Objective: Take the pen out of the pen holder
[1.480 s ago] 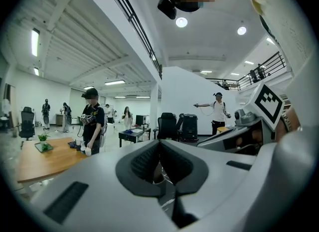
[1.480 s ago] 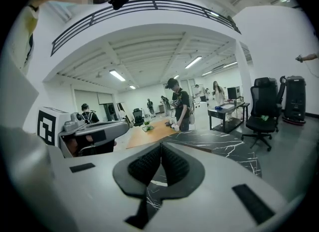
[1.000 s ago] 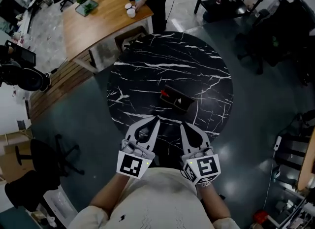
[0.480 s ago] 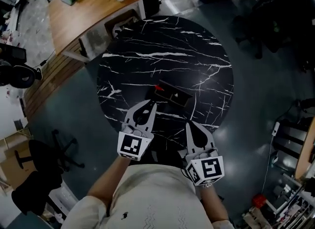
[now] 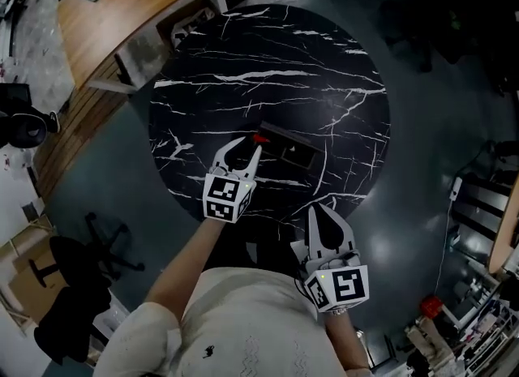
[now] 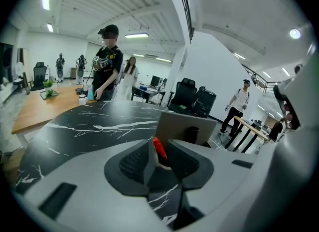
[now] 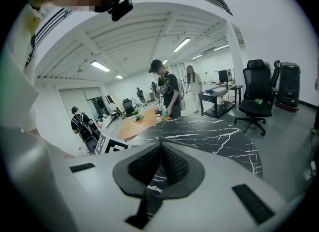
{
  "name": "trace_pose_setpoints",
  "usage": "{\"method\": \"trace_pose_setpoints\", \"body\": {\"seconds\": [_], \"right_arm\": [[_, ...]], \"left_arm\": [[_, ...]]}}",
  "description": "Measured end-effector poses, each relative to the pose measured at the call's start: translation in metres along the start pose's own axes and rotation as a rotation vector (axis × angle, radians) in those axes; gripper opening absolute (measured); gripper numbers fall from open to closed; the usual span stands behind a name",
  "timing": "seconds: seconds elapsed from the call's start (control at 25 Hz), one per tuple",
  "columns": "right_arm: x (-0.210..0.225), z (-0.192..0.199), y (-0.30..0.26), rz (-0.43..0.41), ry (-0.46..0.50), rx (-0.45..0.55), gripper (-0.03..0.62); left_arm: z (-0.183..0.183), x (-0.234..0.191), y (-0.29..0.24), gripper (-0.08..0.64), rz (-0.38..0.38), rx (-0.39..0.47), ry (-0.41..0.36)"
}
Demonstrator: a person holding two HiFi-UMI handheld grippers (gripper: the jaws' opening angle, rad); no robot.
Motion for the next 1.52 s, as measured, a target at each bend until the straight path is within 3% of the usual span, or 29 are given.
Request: {"method": "trace_pose_setpoints", "body": {"seconds": [0.16,0.44,0.6,0.88,1.08,1.24,1.32,1.52], "right_arm": [[0.003,0.011,0.0,0.031,-0.02,-0.02,0.018],[0.01,0.019,0.007,0.083,-0.036,-0.025,0.018],[0.008,0.02,0.008,0.082,-0.035,-0.022,0.018],[0.002,0.008,0.01,0.059,-0.013,0.011,0.018],[-0.005,-0.007,0.013,0.026,0.01,0.048,0.018],[-0.012,-0.025,0.012,-0.025,0.041,0.104,0.018],[-0.017,-0.037,0.013,-0.053,0.06,0.135,0.018],[-0.029,-0.074,0.018,-0.109,0.106,0.21,0.018]], "left_arm": [[0.006,0.004,-0.011,0.1,0.035,-0.007,0.019],[0.004,0.001,-0.021,0.098,0.006,0.025,0.062],[-0.003,0.006,-0.016,0.055,0.022,0.059,0.035],[-0.038,0.027,0.019,0.054,0.053,0.139,-0.097],[-0.089,0.059,0.067,0.054,0.096,0.28,-0.375],[-0.116,0.083,0.108,0.054,0.121,0.275,-0.533],[-0.128,0.095,0.128,0.054,0.126,0.278,-0.563],[-0.158,0.122,0.171,0.054,0.148,0.302,-0.539]]}}
Point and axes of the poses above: the fingertips, and each gripper's own axes: y backward along the fingers, x to its right, z out of its underside, the point moved 2 cm from there along y, backward along the fingers, and after that the axes turned 6 degrees about x, right-handed, at the moved point
